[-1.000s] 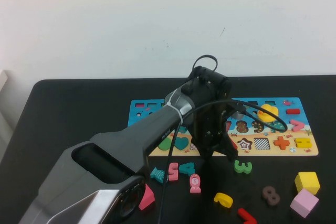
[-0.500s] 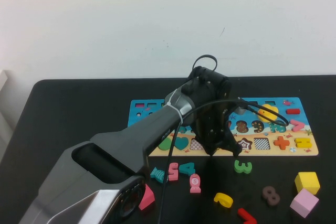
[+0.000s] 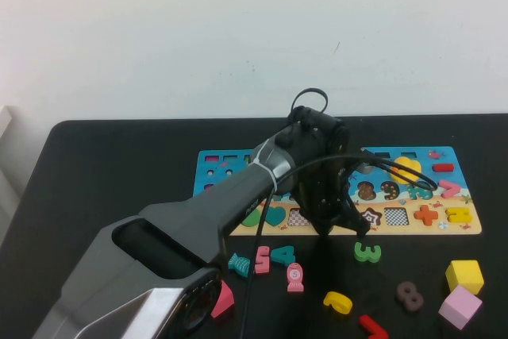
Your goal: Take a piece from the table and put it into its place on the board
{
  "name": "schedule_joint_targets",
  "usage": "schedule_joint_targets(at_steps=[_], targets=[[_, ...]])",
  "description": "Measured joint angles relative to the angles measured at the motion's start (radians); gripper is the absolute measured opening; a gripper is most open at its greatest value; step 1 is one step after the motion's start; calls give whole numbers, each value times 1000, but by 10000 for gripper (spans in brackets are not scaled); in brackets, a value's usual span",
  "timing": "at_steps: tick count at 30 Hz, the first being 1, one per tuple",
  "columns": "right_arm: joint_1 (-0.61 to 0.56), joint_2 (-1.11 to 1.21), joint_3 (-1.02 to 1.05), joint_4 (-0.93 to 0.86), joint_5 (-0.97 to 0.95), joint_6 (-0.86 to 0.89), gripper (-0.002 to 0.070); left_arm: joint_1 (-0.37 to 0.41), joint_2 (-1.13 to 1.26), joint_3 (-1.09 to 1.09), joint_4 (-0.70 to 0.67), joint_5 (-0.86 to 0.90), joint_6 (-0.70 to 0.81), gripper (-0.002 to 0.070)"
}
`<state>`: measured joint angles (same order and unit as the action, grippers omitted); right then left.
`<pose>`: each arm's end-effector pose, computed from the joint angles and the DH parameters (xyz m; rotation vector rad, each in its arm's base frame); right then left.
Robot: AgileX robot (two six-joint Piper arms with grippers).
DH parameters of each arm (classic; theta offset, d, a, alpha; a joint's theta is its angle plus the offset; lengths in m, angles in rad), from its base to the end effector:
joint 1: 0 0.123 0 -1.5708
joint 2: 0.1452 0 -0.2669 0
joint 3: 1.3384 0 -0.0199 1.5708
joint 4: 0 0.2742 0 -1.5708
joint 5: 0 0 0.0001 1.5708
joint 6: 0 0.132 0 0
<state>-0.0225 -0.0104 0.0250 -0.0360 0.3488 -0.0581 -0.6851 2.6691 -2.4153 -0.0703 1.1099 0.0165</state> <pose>0.1345 -0.0047 0.1625 -0.0555 1.8469 -0.0912 0.4320 -0.3637 0.0569 0.9589 2.7122 -0.2318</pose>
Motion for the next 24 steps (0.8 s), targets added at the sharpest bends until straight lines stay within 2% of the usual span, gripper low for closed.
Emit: schedule_joint_targets(at_steps=[5, 12, 24], targets=[[0, 0, 0, 0, 0, 0, 19, 0, 0, -23, -5, 10, 0, -1], [0, 0, 0, 0, 0, 0, 19, 0, -9, -188, -7, 96, 63, -1], [0, 0, 0, 0, 0, 0, 19, 0, -270, -219, 10, 136, 132, -1]])
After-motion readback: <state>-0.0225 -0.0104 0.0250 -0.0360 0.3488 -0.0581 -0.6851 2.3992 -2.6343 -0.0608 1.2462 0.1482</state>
